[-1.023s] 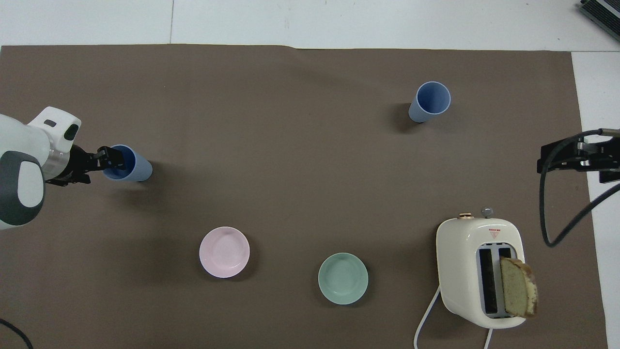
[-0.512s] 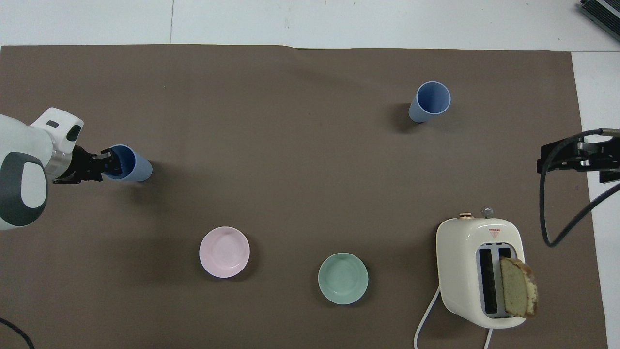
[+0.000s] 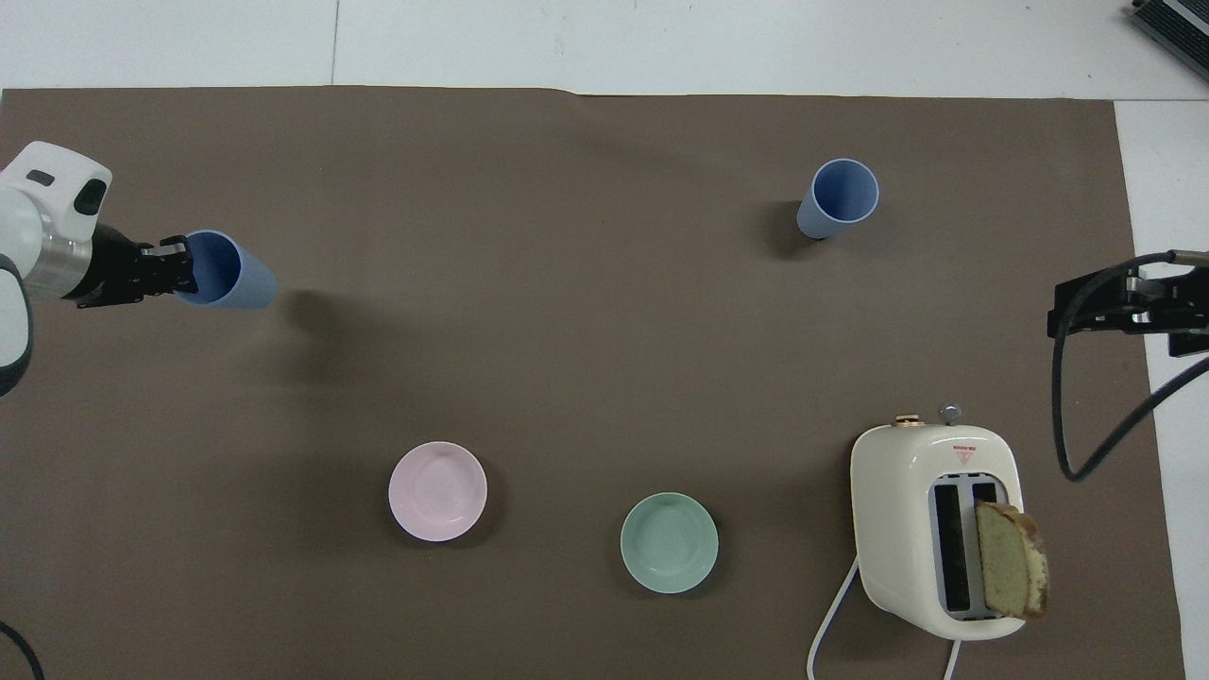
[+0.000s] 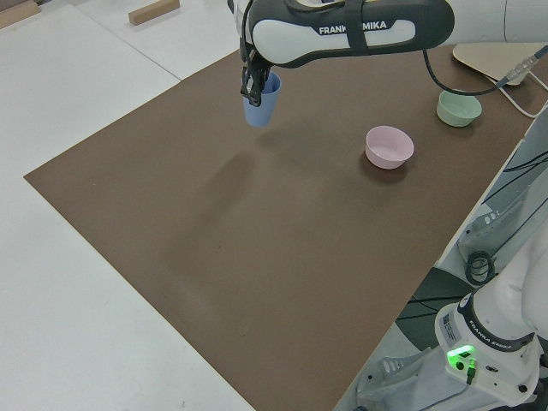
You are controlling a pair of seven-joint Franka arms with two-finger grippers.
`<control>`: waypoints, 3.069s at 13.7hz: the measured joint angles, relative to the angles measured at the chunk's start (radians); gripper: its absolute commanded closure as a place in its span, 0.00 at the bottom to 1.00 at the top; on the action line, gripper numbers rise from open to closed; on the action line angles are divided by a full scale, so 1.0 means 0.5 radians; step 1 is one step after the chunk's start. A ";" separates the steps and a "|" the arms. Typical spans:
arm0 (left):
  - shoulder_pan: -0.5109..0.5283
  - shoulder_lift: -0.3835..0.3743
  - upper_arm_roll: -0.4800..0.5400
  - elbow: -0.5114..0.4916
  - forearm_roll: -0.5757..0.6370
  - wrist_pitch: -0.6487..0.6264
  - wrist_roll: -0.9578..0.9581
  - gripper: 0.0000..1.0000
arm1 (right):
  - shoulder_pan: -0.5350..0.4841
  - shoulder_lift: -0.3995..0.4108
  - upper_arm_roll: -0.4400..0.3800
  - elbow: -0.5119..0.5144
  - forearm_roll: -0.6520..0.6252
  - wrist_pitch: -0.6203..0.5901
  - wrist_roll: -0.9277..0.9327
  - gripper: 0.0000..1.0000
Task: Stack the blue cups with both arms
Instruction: 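Carry the blue cup with the left gripper toward the table center, then release the blue cup upright and withdraw the left gripper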
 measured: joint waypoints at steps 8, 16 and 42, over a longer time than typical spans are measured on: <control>-0.779 0.007 -0.019 0.078 0.019 -0.049 -0.961 1.00 | -0.004 0.000 -0.011 0.000 0.000 0.000 0.000 0.00; -1.075 0.283 -0.015 0.080 0.155 0.180 -1.129 1.00 | -0.009 0.000 -0.014 -0.001 0.000 0.000 0.000 0.00; -0.411 -0.071 0.061 0.134 0.222 -0.307 0.175 0.00 | -0.051 0.007 -0.008 -0.006 0.000 0.113 -0.084 0.00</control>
